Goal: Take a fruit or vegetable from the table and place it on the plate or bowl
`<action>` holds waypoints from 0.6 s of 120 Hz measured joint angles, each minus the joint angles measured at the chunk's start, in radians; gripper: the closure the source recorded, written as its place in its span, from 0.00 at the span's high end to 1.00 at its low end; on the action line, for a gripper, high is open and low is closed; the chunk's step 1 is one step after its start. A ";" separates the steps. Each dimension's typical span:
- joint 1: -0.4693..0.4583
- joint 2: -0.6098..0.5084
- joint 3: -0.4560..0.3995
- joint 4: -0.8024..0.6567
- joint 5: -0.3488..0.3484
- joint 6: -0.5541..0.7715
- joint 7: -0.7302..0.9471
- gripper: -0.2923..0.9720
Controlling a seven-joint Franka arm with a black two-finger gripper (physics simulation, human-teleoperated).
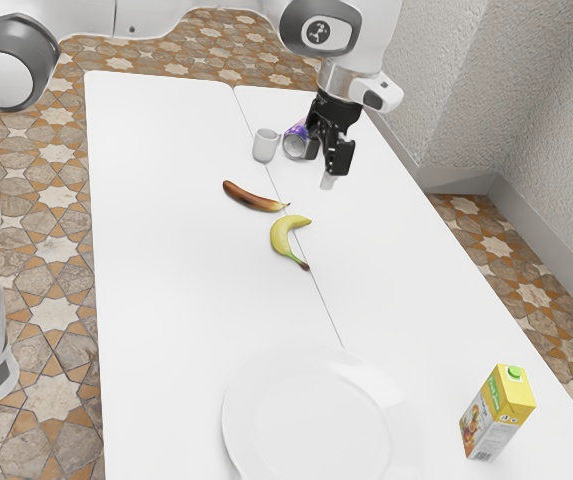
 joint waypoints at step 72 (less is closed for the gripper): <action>-1.845 -0.470 1.793 0.364 0.476 -0.091 0.663 0.77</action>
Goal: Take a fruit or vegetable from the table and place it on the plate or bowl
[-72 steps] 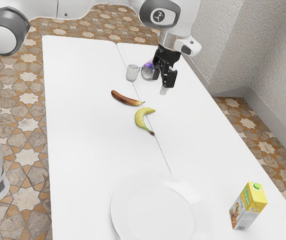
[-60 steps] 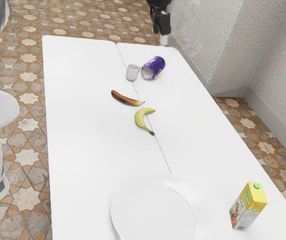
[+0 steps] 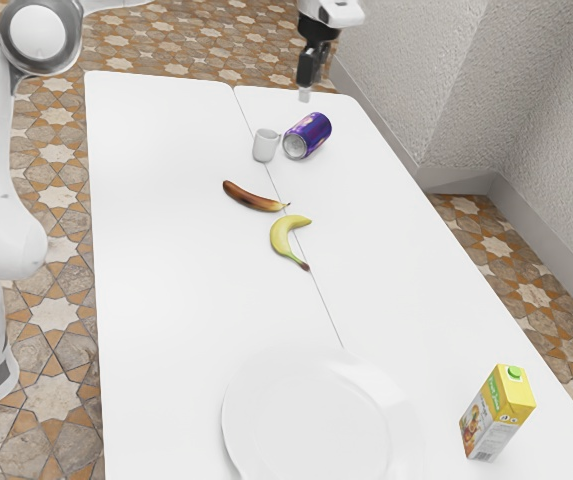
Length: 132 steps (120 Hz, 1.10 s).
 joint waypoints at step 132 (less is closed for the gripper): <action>-0.485 0.007 0.185 -0.068 0.000 -0.098 0.107 0.77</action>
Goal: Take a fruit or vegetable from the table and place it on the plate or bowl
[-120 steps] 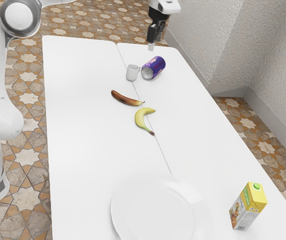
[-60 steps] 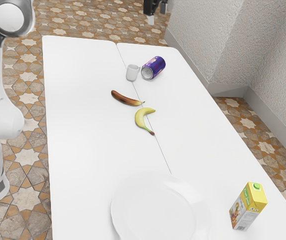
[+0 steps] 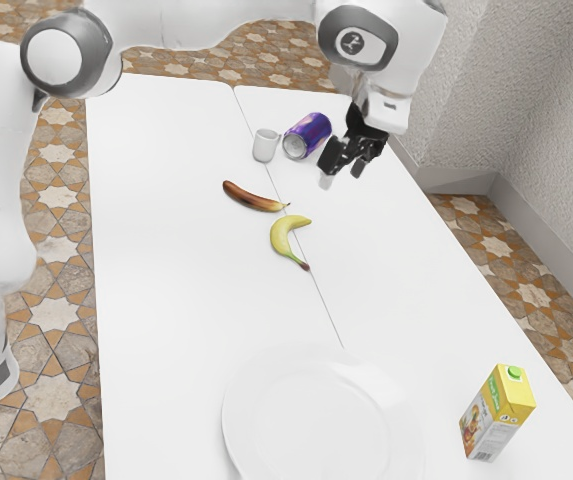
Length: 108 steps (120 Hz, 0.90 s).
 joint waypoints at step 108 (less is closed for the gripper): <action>-0.022 -0.130 -0.046 -0.066 0.007 0.082 0.675 0.77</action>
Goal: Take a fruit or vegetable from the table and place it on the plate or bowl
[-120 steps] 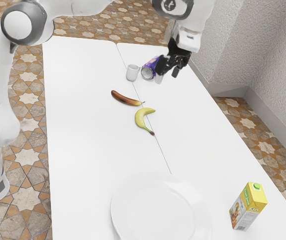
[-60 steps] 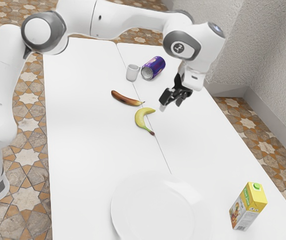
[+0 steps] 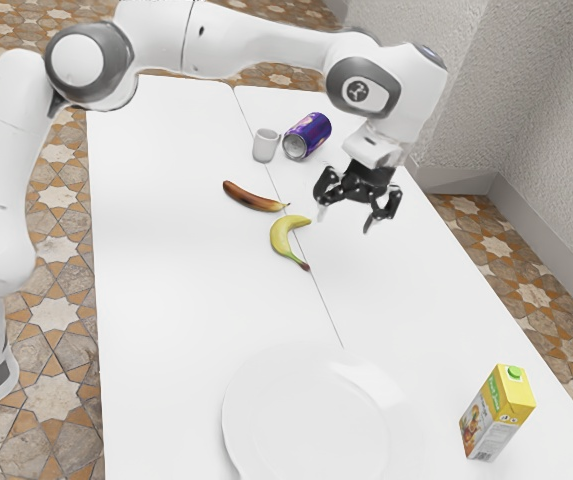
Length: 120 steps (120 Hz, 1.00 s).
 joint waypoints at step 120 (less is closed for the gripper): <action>0.506 0.028 -0.284 -0.247 0.084 -0.029 0.332 0.77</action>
